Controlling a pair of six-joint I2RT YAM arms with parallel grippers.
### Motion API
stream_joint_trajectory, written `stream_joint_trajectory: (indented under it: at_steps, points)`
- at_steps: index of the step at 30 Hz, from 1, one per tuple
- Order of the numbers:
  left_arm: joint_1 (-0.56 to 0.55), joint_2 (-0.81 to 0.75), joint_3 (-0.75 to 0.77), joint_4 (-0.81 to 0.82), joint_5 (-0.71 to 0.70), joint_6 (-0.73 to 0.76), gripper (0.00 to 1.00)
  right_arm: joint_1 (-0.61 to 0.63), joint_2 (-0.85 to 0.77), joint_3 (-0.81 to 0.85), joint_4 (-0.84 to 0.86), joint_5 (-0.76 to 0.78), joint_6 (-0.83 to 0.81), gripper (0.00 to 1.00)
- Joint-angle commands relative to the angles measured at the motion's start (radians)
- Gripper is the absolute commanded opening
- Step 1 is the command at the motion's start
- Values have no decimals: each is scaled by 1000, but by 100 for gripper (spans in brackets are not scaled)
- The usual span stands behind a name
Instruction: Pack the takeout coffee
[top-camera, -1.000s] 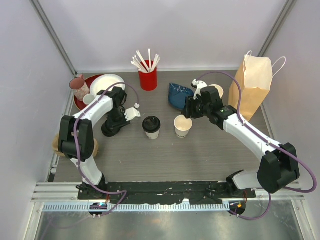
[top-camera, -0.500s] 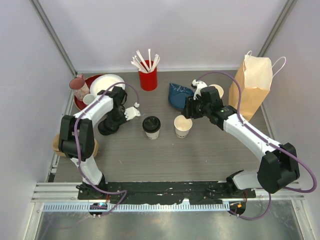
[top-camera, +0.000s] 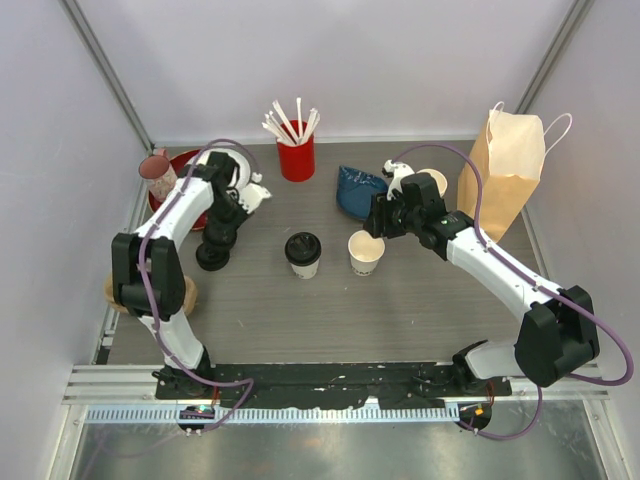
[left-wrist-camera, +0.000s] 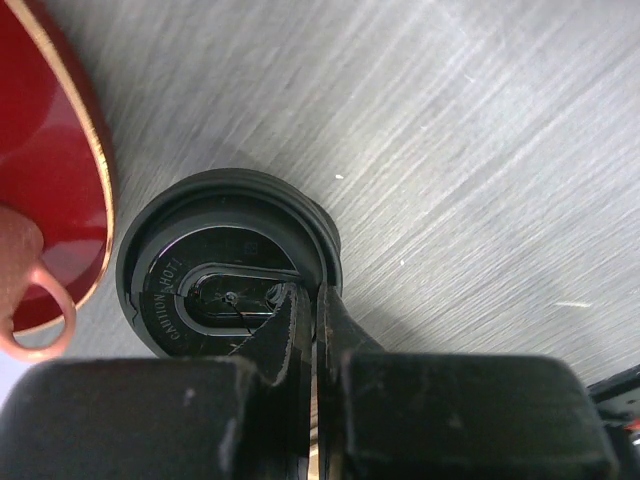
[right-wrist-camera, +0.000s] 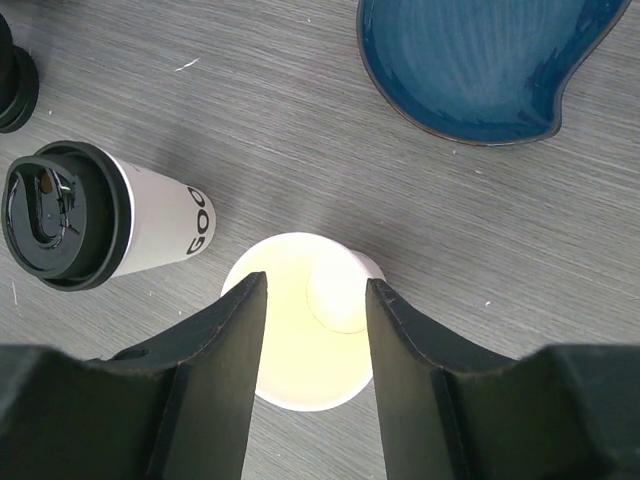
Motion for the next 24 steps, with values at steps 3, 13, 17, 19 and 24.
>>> stream_joint_trajectory:
  at_steps: [3,13,17,19,24]
  points:
    - [99,-79,33,70,117,-243,0,86,-33,91,38,44,5,49]
    - [230,-254,-82,184,270,-464,0,417,160,299,429,112,195,55]
    - [292,-299,-103,204,312,-521,0,442,408,412,536,25,363,54]
    - [316,-316,-126,214,321,-541,0,450,482,454,584,-5,422,52]
    - [349,-340,-183,263,374,-599,0,486,676,560,662,-23,517,51]
